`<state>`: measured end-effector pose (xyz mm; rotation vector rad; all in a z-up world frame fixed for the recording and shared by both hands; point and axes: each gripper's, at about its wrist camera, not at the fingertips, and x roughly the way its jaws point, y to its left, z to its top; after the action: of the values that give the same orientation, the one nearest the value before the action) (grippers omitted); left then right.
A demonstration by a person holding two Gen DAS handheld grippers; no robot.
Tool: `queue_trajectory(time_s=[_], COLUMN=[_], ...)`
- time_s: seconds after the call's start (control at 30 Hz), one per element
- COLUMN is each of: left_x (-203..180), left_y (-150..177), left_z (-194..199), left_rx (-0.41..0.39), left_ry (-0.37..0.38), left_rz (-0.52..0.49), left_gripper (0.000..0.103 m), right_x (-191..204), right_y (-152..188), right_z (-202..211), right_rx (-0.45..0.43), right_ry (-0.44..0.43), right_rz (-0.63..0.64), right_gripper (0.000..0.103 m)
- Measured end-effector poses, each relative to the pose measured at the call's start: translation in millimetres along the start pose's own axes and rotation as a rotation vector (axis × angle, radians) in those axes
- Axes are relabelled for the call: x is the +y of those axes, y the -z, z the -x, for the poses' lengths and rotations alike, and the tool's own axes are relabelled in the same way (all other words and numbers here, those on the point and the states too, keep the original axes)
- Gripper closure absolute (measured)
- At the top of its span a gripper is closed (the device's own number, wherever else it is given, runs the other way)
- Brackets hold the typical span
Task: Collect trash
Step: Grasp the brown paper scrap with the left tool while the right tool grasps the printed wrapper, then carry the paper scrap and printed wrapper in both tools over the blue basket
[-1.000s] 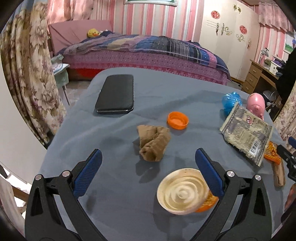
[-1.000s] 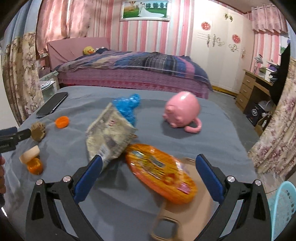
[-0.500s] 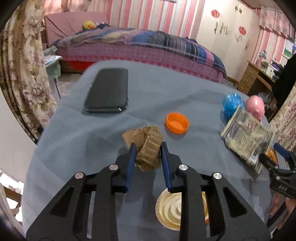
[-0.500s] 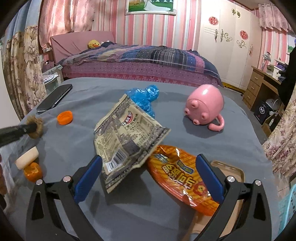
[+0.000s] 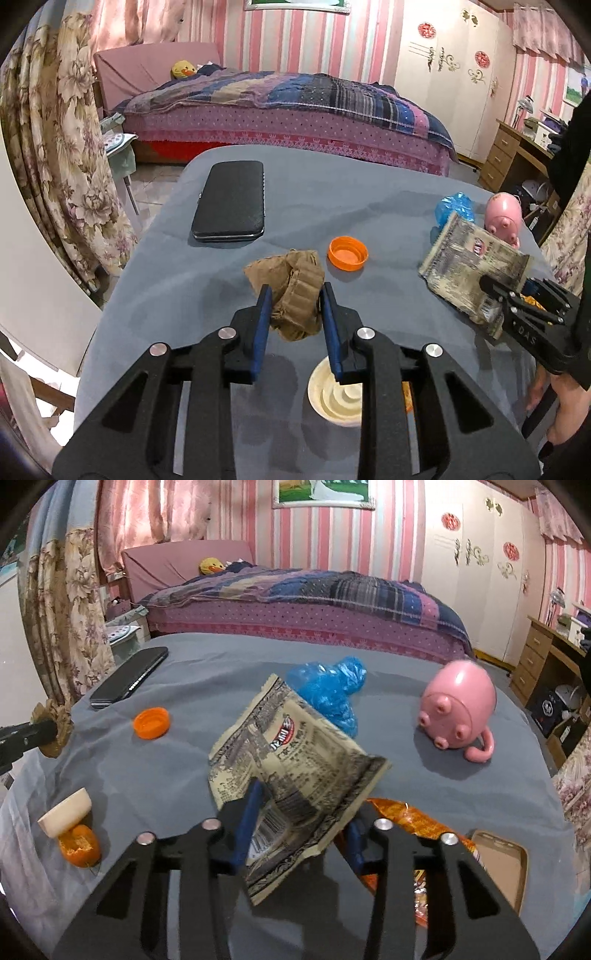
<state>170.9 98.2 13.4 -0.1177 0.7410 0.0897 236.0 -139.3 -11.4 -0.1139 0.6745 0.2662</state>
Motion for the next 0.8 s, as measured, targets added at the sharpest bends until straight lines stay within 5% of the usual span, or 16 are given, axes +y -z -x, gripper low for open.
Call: queue_trajectory(time_s=[0.17,0.8], left_x=[0,-32], left_y=[-1,-1], left_z=[4,31], left_rx=[0.002,-0.060], left_ry=[0.000,0.009], left_rz=[0.007,-0.038], left_gripper=[0.078,0.078], right_x=[3,-14], right_y=[-1,0], right_z=[11,82], right_rx=[-0.026,-0.140], right_ry=[-0.035,0.027], right_rz=[0.006,0.056], right_gripper=[0.092,0.096])
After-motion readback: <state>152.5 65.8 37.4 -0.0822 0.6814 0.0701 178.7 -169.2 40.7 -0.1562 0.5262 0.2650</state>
